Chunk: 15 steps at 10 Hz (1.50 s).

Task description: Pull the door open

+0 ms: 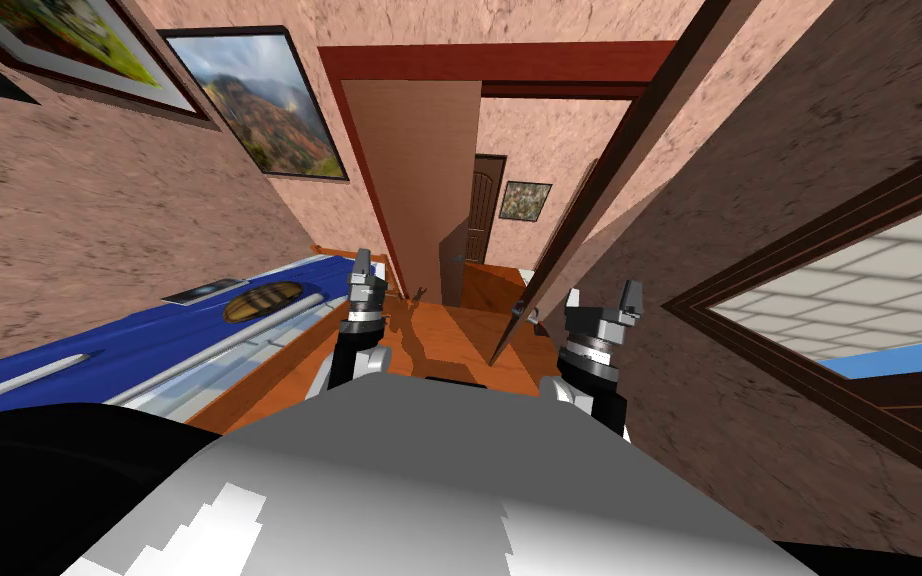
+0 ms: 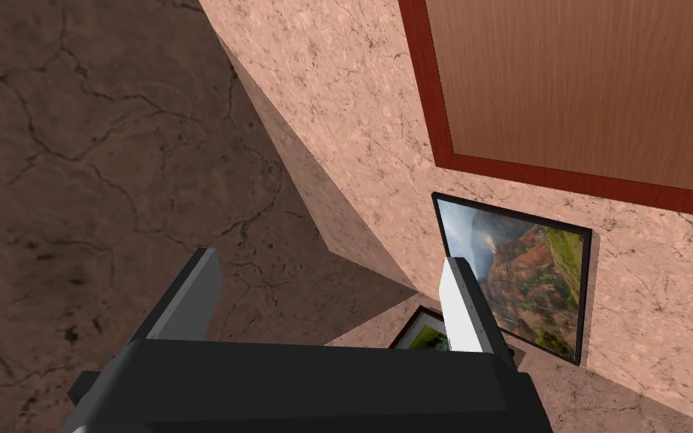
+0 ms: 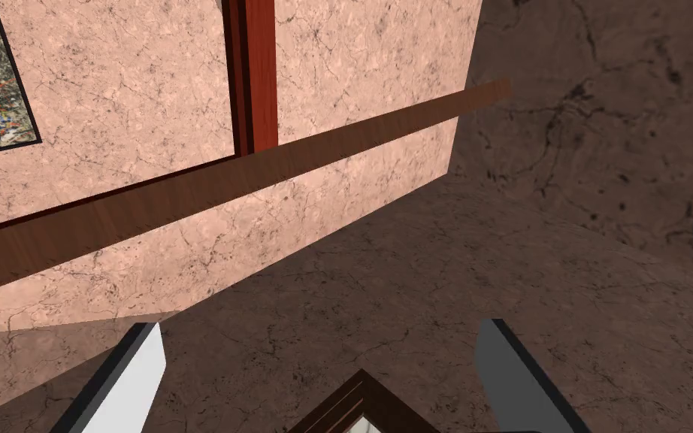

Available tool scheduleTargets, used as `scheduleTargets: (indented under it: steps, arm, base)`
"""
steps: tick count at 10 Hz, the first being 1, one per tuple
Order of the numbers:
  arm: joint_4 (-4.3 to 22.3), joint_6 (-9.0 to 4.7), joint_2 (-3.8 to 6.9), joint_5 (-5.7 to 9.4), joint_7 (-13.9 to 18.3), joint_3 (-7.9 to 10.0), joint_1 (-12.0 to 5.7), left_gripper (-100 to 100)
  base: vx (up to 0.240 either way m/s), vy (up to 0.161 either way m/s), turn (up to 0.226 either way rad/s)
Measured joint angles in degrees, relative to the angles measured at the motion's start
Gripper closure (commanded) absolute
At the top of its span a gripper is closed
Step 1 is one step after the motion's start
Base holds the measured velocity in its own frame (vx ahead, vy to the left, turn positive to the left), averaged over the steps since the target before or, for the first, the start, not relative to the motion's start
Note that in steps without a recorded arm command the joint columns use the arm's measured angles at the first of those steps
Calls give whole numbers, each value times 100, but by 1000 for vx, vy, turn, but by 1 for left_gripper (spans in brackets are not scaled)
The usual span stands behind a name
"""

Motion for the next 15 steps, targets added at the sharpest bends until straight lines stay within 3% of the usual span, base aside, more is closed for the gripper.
scheduleTargets:
  steps: [6,8,11,15]
  arm:
    - [678,-152,209,193,-70,1,-250,-100]
    - [887,-173,239,235,-110,-26,-343,-100]
    - [1341,-322,318,345,-149,-16,-501,-100]
    - [1817,-377,431,507,-201,-17,-689,-100]
  base:
    - [135,28,-12]
    - [81,5,-8]
    - [88,17,-12]
    - [100,22,-16]
